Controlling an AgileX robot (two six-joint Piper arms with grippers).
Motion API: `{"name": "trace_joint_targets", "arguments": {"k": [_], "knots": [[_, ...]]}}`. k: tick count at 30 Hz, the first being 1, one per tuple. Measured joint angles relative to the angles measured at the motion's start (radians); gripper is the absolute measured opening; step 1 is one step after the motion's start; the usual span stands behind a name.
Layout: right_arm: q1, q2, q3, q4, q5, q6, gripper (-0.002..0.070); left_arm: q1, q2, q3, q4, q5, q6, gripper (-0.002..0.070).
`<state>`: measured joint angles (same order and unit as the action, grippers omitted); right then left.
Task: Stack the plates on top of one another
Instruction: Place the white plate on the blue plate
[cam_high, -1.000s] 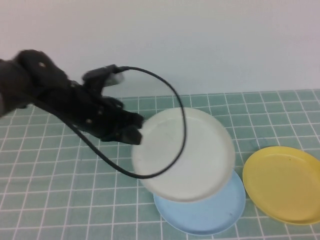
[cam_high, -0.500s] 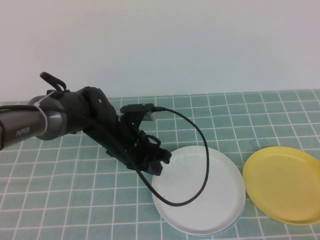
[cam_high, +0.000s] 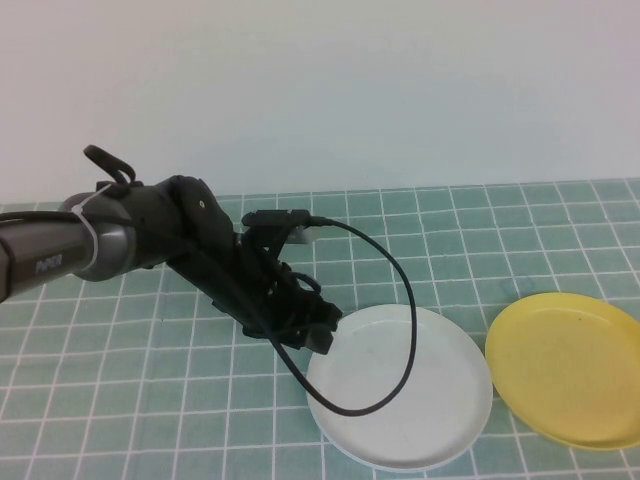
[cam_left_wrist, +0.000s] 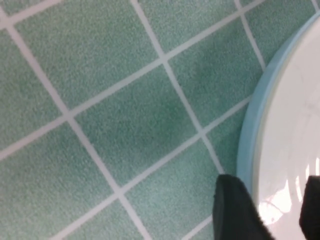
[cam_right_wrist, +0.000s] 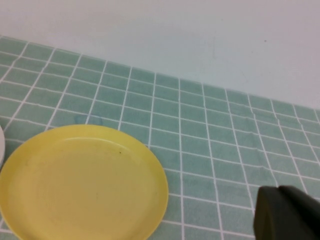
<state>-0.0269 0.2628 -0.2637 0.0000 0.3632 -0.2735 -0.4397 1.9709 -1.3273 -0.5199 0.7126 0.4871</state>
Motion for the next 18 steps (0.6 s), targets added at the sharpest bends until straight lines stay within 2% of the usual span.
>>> {"name": "trace_joint_targets", "arguments": {"k": [5,7,10,11,18], "knots": [[0.000,0.000,0.000,0.010,0.002,0.000,-0.0002,0.009,-0.004,-0.110,0.090,0.139,-0.011,0.0260],[0.000,0.000,0.000,0.023,0.012,0.000,-0.0002,0.017,-0.004,-0.177,0.122,0.248,-0.053,0.0200],[0.000,0.000,0.000,0.029,0.026,0.000,-0.0002,0.032,-0.011,-0.261,0.127,0.372,-0.093,0.0020],[0.000,0.004,0.000,0.029,0.034,0.000,-0.0002,0.032,-0.021,-0.276,0.127,0.381,-0.084,0.0002],[0.015,0.118,-0.068,0.038,0.175,-0.003,-0.0002,0.065,-0.161,-0.280,0.190,0.321,-0.073,0.0000]]}}
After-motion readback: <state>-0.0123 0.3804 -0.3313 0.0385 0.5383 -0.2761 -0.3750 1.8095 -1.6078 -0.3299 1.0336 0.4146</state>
